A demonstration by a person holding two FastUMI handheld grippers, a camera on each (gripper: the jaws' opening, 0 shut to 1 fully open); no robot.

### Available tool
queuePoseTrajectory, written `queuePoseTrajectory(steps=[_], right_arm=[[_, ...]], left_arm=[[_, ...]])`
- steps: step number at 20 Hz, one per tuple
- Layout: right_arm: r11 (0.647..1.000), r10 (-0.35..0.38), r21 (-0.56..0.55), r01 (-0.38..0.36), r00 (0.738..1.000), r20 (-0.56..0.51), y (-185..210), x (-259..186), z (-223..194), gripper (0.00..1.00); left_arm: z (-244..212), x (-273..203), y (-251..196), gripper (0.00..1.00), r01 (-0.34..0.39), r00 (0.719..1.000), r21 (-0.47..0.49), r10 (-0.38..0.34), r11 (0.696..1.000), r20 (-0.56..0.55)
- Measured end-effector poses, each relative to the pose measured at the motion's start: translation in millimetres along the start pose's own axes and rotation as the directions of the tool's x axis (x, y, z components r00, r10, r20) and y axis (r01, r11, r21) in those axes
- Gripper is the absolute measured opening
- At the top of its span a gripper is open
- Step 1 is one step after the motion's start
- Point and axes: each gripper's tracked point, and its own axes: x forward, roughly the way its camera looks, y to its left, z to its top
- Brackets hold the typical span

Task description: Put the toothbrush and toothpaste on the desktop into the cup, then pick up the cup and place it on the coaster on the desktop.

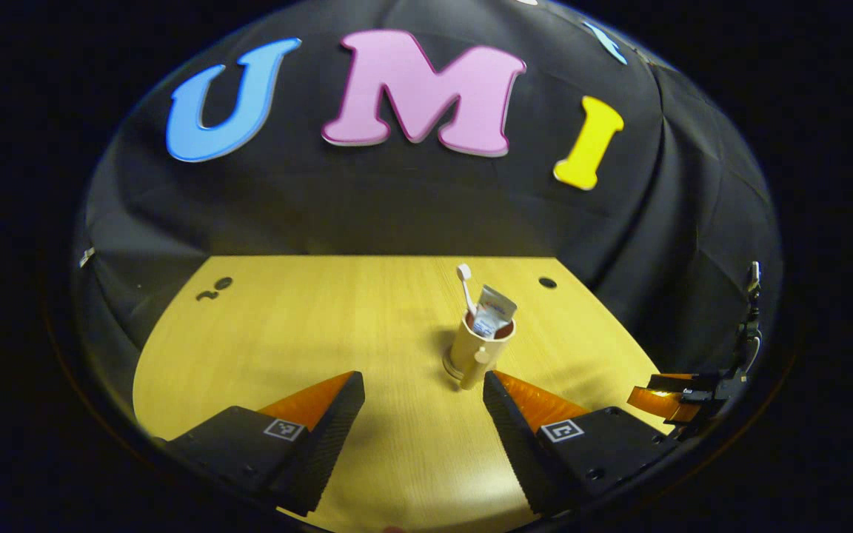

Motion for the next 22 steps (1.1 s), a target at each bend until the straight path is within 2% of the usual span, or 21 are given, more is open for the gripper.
queuePoseTrajectory(steps=[3, 6, 9, 12, 15, 18, 22], right_arm=[[0.998, 0.018, -0.058, -0.016, 0.999, 0.039, 28.4, -14.2, 12.7, 0.98], [0.995, 0.062, -0.080, -0.056, 0.995, 0.077, 65.5, -36.3, 25.8, 0.98], [0.987, 0.064, -0.155, -0.041, 0.987, 0.146, 92.7, -66.1, 43.3, 0.98], [0.961, 0.093, -0.274, -0.034, 0.974, 0.207, 135.2, -103.6, 47.8, 0.98], [0.936, 0.124, -0.351, -0.023, 0.956, 0.265, 162.7, -125.0, 46.6, 0.98], [0.922, 0.138, -0.387, -0.018, 0.949, 0.284, 188.2, -144.5, 29.1, 0.97], [0.927, 0.129, -0.374, -0.012, 0.948, 0.291, 206.1, -155.2, 8.9, 0.97]], left_arm=[[3.7, -54.7, 19.0, 0.99, -0.055, 0.989, -0.011, 0.056, 0.998, 0.140], [7.2, -107.2, 27.2, 0.99, -0.088, 0.971, -0.018, 0.090, 0.996, 0.222], [6.4, -140.1, 29.8, 0.99, -0.046, 0.967, 0.003, 0.044, 0.999, 0.250], [17.6, -173.4, 45.3, 0.99, -0.055, 0.951, 0.005, 0.051, 0.998, 0.305], [20.5, -202.3, 63.0, 0.99, -0.097, 0.929, -0.024, 0.099, 0.995, 0.357], [10.3, -217.3, 71.6, 0.99, -0.110, 0.917, -0.076, 0.130, 0.991, 0.377], [-3.5, -229.4, 73.0, 0.99, -0.077, 0.929, -0.025, 0.081, 0.997, 0.362]])
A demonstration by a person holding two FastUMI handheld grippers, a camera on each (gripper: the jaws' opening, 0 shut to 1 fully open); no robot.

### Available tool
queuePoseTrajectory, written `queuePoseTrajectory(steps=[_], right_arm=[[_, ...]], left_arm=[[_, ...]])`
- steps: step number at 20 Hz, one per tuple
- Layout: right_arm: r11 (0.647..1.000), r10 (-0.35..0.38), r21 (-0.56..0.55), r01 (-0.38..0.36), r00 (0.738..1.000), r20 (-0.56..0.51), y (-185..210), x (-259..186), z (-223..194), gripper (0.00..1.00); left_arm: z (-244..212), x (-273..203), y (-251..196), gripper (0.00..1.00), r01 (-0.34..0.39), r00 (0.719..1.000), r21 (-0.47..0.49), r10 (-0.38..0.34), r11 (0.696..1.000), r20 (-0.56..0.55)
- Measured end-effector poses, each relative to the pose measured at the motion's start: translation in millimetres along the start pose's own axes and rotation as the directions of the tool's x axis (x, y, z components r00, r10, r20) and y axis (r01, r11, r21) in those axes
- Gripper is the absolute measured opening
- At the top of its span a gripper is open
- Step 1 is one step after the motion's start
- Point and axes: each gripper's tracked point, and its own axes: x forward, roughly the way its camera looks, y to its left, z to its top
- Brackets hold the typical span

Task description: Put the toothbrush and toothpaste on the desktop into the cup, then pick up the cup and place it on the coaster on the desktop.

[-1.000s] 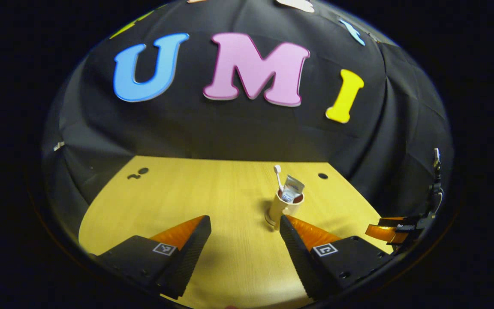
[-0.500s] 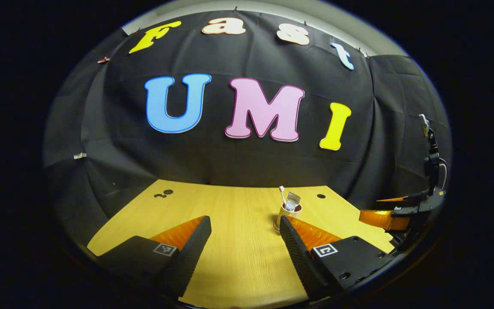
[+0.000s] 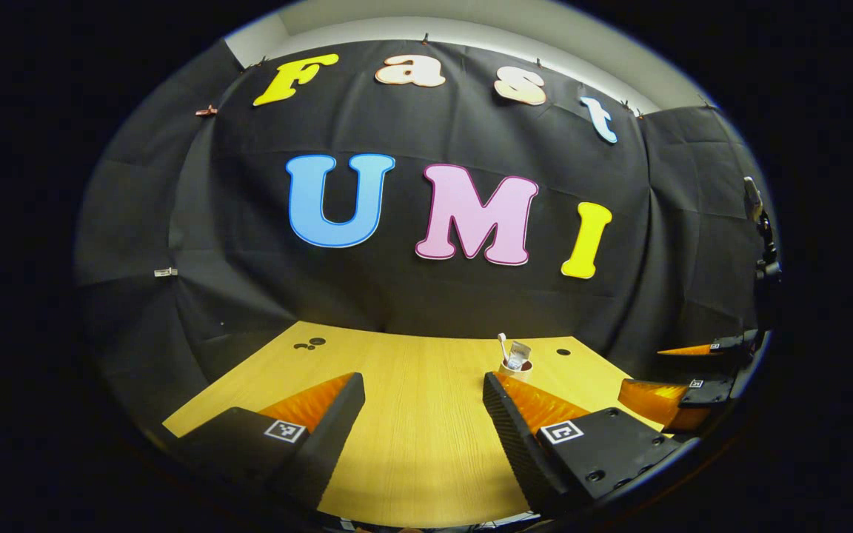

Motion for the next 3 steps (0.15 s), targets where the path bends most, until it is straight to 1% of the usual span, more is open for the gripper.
queuePoseTrajectory(steps=[3], right_arm=[[0.999, 0.016, -0.044, -0.016, 1.000, 0.000, 19.4, -8.3, -5.7, 0.97]], left_arm=[[-3.3, -10.7, 2.0, 0.99, 0.019, 1.000, 0.017, -0.018, 1.000, -0.009]])
